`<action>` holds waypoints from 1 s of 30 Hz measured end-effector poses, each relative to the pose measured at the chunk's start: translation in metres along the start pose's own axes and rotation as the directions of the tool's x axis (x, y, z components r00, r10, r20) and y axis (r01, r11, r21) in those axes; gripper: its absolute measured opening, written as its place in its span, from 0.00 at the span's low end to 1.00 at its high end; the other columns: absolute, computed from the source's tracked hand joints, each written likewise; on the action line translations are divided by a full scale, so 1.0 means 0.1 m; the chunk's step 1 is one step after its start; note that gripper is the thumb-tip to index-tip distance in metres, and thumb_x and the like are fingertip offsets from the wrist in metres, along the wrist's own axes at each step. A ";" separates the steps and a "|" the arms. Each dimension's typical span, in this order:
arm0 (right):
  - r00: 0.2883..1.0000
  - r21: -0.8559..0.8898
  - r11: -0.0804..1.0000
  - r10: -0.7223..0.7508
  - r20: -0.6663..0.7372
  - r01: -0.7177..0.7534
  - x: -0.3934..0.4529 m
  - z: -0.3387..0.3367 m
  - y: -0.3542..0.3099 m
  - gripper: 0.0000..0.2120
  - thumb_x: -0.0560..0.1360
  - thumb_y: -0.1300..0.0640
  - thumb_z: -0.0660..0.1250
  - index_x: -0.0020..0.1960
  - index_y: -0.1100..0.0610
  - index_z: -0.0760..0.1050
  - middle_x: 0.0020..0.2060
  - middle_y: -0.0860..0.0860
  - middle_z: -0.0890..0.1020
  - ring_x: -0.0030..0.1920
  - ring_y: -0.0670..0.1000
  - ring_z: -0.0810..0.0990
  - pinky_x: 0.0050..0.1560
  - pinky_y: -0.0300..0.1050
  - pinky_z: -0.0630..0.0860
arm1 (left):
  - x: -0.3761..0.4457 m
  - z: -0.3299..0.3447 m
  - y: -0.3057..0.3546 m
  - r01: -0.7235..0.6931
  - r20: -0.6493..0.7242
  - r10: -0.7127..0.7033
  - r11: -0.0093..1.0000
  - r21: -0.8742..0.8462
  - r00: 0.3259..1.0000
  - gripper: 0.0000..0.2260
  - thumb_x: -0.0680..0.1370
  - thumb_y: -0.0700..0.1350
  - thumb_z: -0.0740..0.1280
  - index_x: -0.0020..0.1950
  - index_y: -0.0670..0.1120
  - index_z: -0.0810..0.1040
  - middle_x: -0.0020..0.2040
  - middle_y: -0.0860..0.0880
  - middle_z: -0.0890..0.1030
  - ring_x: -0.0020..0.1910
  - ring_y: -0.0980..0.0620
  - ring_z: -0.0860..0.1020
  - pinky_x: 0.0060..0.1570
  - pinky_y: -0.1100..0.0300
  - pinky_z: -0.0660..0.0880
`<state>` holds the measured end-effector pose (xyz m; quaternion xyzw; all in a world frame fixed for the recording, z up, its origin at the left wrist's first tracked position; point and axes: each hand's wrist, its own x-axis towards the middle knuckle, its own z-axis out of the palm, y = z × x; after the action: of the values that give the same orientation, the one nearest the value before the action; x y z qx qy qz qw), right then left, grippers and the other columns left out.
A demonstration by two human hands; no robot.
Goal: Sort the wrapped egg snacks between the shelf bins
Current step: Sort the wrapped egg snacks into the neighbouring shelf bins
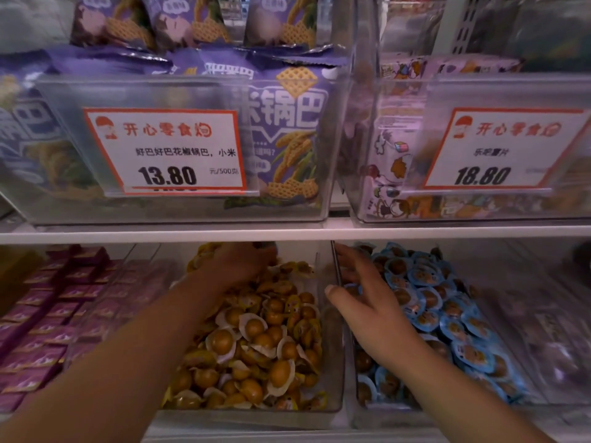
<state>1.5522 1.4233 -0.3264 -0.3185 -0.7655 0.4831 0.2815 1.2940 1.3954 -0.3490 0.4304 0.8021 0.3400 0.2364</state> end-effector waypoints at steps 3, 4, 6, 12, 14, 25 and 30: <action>1.000 -0.005 1.000 -0.003 -0.008 0.003 0.00 0.01 -0.01 0.33 0.71 0.43 0.62 0.76 0.40 0.61 0.70 0.39 0.69 0.69 0.39 0.68 0.70 0.46 0.68 | -0.06 -0.22 -0.03 0.055 0.007 -0.055 0.998 -0.037 0.998 0.10 0.76 0.64 0.64 0.38 0.66 0.82 0.36 0.57 0.83 0.39 0.58 0.81 0.38 0.62 0.75; 1.000 -0.010 1.000 -0.006 -0.011 0.006 0.01 0.01 -0.01 0.33 0.71 0.43 0.62 0.75 0.40 0.61 0.70 0.40 0.70 0.69 0.39 0.69 0.70 0.45 0.69 | -0.06 -0.22 -0.02 0.041 0.023 -0.040 0.998 -0.036 0.999 0.11 0.78 0.62 0.64 0.39 0.65 0.82 0.34 0.58 0.83 0.37 0.60 0.81 0.35 0.65 0.74; 1.000 -0.013 1.000 -0.011 -0.018 0.011 0.02 0.02 -0.01 0.32 0.71 0.43 0.62 0.75 0.41 0.63 0.68 0.40 0.71 0.67 0.40 0.70 0.67 0.43 0.70 | -0.04 -0.12 0.04 0.030 0.042 -0.031 0.999 0.010 0.999 0.14 0.80 0.56 0.64 0.39 0.53 0.83 0.34 0.57 0.83 0.36 0.60 0.81 0.31 0.69 0.72; 1.000 0.012 1.000 -0.016 -0.016 0.016 0.03 0.03 0.02 0.29 0.71 0.44 0.63 0.71 0.38 0.65 0.66 0.37 0.72 0.61 0.29 0.70 0.55 0.25 0.69 | 0.02 0.14 0.09 -0.030 -0.016 0.032 0.996 0.079 0.999 0.09 0.77 0.38 0.62 0.39 0.48 0.77 0.36 0.50 0.78 0.37 0.51 0.78 0.30 0.66 0.71; 1.000 0.011 1.000 -0.017 -0.022 0.017 0.04 0.02 0.03 0.29 0.71 0.43 0.63 0.72 0.38 0.64 0.66 0.36 0.71 0.62 0.29 0.69 0.55 0.26 0.69 | 0.02 0.17 0.10 -0.070 0.036 0.064 0.976 0.204 0.997 0.09 0.79 0.46 0.62 0.43 0.50 0.80 0.40 0.52 0.81 0.41 0.53 0.80 0.34 0.62 0.71; 0.999 0.026 0.999 -0.038 -0.019 0.039 0.04 0.02 0.07 0.31 0.71 0.46 0.63 0.74 0.41 0.63 0.66 0.37 0.71 0.61 0.27 0.69 0.52 0.23 0.70 | -0.44 0.45 0.32 -0.553 0.468 0.304 0.556 0.620 0.830 0.21 0.73 0.67 0.64 0.63 0.59 0.76 0.59 0.51 0.76 0.62 0.45 0.72 0.65 0.46 0.65; 0.999 0.022 0.999 -0.042 -0.016 0.042 0.04 0.02 0.07 0.31 0.71 0.45 0.63 0.74 0.40 0.63 0.66 0.37 0.72 0.62 0.28 0.69 0.53 0.24 0.71 | -0.65 0.36 0.30 -0.578 0.424 0.395 0.614 0.537 0.815 0.17 0.72 0.58 0.68 0.58 0.56 0.76 0.53 0.54 0.77 0.57 0.51 0.74 0.64 0.52 0.66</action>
<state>1.5495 1.4276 -0.3328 -0.3028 -0.7644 0.4831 0.3010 1.3683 1.3645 -0.3447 0.7283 0.6802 0.0344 0.0759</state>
